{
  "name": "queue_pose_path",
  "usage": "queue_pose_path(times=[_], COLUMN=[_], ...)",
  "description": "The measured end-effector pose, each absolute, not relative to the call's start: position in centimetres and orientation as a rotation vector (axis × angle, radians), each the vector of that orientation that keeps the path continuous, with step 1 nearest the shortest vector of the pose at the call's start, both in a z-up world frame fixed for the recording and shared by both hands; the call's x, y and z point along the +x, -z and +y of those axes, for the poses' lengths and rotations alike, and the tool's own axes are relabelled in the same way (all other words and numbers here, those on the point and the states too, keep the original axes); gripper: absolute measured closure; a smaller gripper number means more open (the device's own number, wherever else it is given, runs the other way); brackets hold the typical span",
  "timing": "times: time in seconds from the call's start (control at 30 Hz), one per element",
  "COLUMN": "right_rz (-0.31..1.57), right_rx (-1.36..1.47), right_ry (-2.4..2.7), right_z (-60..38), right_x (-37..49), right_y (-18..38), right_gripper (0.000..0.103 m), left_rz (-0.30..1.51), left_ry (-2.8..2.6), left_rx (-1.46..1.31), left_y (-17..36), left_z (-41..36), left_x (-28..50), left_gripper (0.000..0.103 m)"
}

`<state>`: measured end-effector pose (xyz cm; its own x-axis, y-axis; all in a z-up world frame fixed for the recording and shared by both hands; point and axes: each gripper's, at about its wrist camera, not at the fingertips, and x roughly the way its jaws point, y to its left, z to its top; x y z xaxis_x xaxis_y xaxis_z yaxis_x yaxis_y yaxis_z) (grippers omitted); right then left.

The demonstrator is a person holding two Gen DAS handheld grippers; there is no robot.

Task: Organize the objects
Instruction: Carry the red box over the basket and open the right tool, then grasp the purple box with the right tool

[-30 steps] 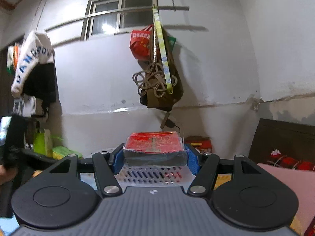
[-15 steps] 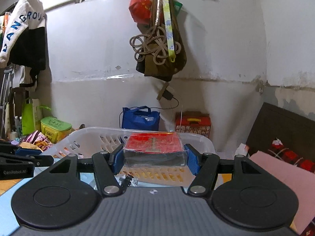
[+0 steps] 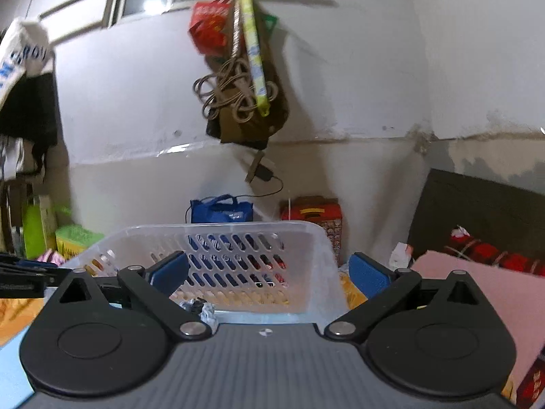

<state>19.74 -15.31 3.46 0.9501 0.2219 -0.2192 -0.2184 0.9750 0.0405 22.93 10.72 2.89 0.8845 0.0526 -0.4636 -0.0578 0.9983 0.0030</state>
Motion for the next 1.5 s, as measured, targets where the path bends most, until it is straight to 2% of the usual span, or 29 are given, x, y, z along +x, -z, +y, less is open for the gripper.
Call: queue_pose_path(times=[0.2,0.47,0.73,0.8,0.87,1.0,1.1,1.5], right_rz=[0.14,0.133,0.183,0.175,0.182,0.223,0.226,0.129], right_rx=[0.087,0.113,0.043,0.026,0.012,0.003,0.008,0.029], right_ry=[-0.128,-0.145,-0.288,-0.302,-0.3,-0.297,-0.307,-0.297], right_z=[-16.0,-11.0,-6.7,-6.1,-5.9,-5.5,-5.6,-8.7], right_x=[12.7,3.8,2.1,1.9,2.1,2.2,2.4,0.9], right_y=[-0.2,6.0,8.4,8.8,8.9,9.7,9.6,8.4], right_gripper=[0.0,0.0,0.001,0.003,0.017,0.035,0.041,0.042], left_rz=[0.479,0.479,0.475,0.474,0.473,0.473,0.472,0.471], left_ry=[-0.059,-0.058,-0.058,-0.055,-0.053,-0.051,-0.052,-0.054], left_rx=[-0.01,-0.003,0.004,0.004,0.003,0.006,0.005,0.008], left_y=[-2.9,-3.1,-3.1,-3.1,-3.1,-3.1,-3.1,-3.1], left_z=[10.6,10.4,10.2,10.3,10.4,10.5,10.5,10.6], left_x=[22.9,23.0,22.9,22.9,22.9,22.9,22.9,22.7], left_gripper=[0.068,0.068,0.068,0.068,0.068,0.068,0.068,0.068])
